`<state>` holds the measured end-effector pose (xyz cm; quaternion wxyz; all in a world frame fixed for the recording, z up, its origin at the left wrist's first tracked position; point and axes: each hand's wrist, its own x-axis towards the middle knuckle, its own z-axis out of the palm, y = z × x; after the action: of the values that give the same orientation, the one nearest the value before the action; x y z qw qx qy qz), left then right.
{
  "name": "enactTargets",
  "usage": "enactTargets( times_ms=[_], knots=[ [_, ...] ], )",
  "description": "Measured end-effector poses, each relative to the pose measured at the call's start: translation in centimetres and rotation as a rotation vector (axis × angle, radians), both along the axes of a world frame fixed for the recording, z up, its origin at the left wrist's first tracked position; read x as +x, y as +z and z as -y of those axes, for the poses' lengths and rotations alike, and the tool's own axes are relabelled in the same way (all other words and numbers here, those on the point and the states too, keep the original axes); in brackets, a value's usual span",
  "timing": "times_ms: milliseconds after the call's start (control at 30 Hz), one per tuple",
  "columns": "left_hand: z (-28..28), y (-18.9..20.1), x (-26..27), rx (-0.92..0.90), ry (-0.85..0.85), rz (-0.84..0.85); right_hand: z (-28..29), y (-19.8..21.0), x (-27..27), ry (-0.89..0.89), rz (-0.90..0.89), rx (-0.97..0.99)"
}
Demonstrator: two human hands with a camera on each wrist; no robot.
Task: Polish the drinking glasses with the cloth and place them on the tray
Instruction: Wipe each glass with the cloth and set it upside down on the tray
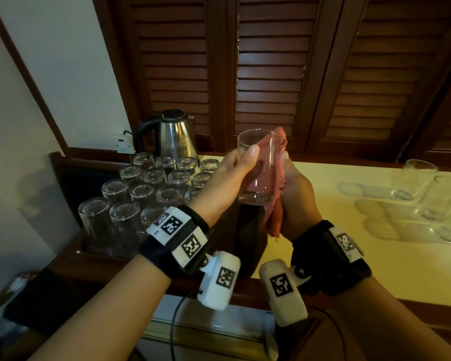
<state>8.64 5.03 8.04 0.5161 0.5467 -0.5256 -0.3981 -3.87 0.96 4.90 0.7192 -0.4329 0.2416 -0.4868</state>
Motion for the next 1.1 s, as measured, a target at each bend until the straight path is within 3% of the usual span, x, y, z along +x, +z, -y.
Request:
enactTargets(
  times_ms=[167,267,367,433,533,600,800,967,1100],
  knots=[
    [-0.4,-0.1,-1.4,0.000,0.089,-0.018,0.2,-0.4,1.2,-0.215,-0.220,-0.370],
    [-0.2,-0.4,-1.8,-0.049,0.095,-0.061,-0.1,-0.4,0.9,-0.095,-0.101,-0.209],
    [-0.2,-0.3,-1.0,-0.029,-0.032,-0.090,-0.2,-0.3,0.0,0.040,-0.003,0.017],
    [-0.4,-0.3,-1.0,-0.020,-0.011,-0.113,-0.3,0.0,0.3,-0.020,0.009,-0.022],
    [-0.3,-0.4,-1.6,-0.043,0.094,-0.134,-0.6,0.6,1.2,-0.179,-0.070,-0.251],
    [-0.6,-0.2,-2.2,-0.054,0.112,-0.121,-0.5,0.4,1.7,-0.190,-0.085,-0.301],
    [-0.7,-0.3,-1.7,-0.052,0.047,-0.156,-1.1,-0.3,0.1,0.048,0.035,0.050],
    [-0.7,-0.3,-1.0,-0.005,-0.020,-0.376,-1.1,-1.0,-1.4,0.149,0.102,0.134],
    [-0.6,-0.7,-0.1,-0.079,0.047,-0.356,-0.5,-1.0,-2.7,0.122,0.098,0.133]
  ],
)
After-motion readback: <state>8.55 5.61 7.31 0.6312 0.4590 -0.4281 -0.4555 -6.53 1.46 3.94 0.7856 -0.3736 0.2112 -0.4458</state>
